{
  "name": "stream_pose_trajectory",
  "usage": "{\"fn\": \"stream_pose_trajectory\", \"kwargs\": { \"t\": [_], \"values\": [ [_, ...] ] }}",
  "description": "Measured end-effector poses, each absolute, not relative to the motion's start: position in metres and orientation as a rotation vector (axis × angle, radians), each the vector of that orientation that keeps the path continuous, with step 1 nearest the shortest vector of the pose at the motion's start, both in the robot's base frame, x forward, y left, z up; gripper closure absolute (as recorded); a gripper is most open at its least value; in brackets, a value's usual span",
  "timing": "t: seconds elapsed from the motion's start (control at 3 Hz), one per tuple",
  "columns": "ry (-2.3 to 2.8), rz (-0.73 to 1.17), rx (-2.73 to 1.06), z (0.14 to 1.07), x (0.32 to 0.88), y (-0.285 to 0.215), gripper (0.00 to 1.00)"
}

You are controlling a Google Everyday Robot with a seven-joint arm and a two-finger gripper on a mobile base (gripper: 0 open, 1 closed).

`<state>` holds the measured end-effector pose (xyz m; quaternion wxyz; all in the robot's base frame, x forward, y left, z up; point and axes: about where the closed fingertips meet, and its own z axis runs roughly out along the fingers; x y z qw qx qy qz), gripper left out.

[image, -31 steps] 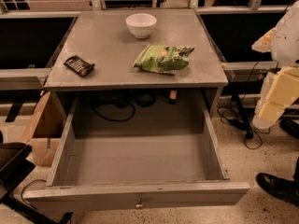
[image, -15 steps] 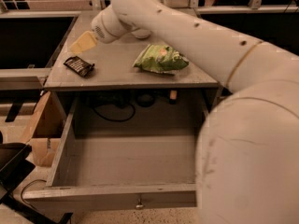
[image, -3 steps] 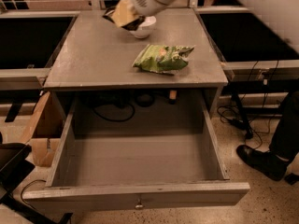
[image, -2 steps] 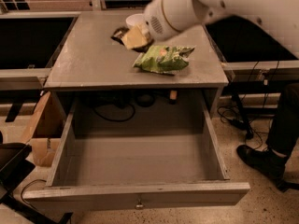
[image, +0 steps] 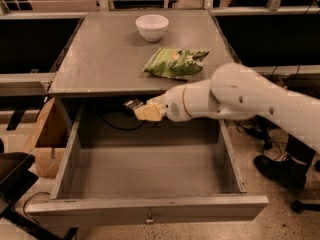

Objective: Place rxbar chocolate into top drawer

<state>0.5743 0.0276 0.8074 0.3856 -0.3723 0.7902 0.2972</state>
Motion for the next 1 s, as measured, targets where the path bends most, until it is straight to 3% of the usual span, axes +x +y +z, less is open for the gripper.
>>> {"fn": "stream_pose_trajectory", "kwargs": {
  "t": [0.33,0.67,1.0],
  "values": [
    [1.978,0.945,-0.851,0.721,0.524,0.023,1.0],
    [1.953,1.011,-0.803,0.673,0.506,0.007,1.0],
    [1.952,1.021,-0.798,0.668,0.505,0.007,0.73]
  ]
}}
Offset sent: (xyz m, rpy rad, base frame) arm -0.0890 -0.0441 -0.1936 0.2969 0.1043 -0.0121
